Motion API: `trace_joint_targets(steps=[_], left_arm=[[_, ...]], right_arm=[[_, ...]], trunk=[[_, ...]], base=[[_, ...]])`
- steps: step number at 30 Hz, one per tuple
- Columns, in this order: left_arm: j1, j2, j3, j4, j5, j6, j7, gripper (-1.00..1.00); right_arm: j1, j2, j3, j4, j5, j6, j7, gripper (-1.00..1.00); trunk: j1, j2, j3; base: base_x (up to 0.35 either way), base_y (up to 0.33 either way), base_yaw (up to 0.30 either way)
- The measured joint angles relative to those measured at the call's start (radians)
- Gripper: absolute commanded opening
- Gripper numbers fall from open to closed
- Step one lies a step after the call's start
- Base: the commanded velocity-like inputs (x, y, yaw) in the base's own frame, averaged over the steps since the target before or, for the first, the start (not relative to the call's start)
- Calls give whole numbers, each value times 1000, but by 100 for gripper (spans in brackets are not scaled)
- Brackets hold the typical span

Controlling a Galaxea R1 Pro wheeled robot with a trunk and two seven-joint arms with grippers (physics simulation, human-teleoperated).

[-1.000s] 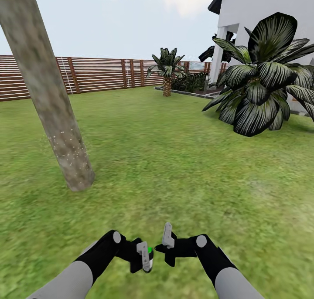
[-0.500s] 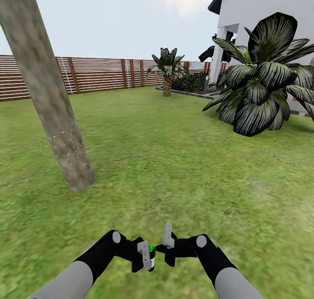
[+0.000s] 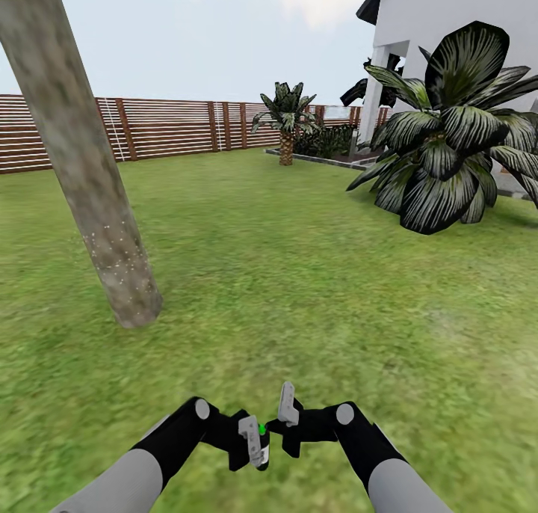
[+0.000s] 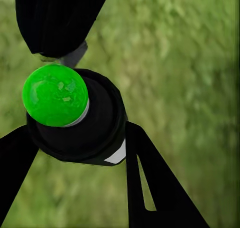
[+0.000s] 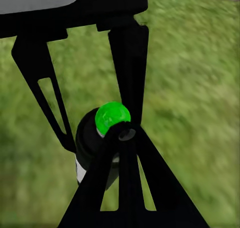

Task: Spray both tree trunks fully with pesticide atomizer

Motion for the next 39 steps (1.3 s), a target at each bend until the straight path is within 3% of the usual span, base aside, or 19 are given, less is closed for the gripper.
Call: trace_joint_targets(steps=[7,11,24,27,31,35,36,39], left_arm=[[0,-2,0,1,3,0,1,-100],[0,1,-2,2,49,-1,0,-100],[0,6,-2,2,63,-5,1,-100],[0,38,-10,23,49,-6,3,-100],[2,118,-13,45,28,-5,2,-100],[10,186,-15,49,-24,-5,2,-100],[12,211,-15,50,-39,-5,3,-100],[13,259,-15,50,-51,-5,4,-100]], right_arm=[[0,0,0,1,0,0,0,-100],[0,0,0,1,-2,0,0,-100],[0,0,0,2,0,0,0,-100],[0,0,0,2,0,0,0,-100],[0,0,0,1,0,0,0,-100],[0,0,0,2,0,0,0,-100],[0,0,0,2,0,0,0,100],[0,-2,-1,6,0,-1,0,100]], trunk=[[0,0,0],[0,0,0],[0,0,0],[0,0,0],[0,0,0],[0,0,0],[0,0,0],[0,0,0]], base=[[0,0,0],[0,0,0],[0,0,0],[0,0,0],[0,0,0],[0,0,0],[0,0,0],[0,0,0]])
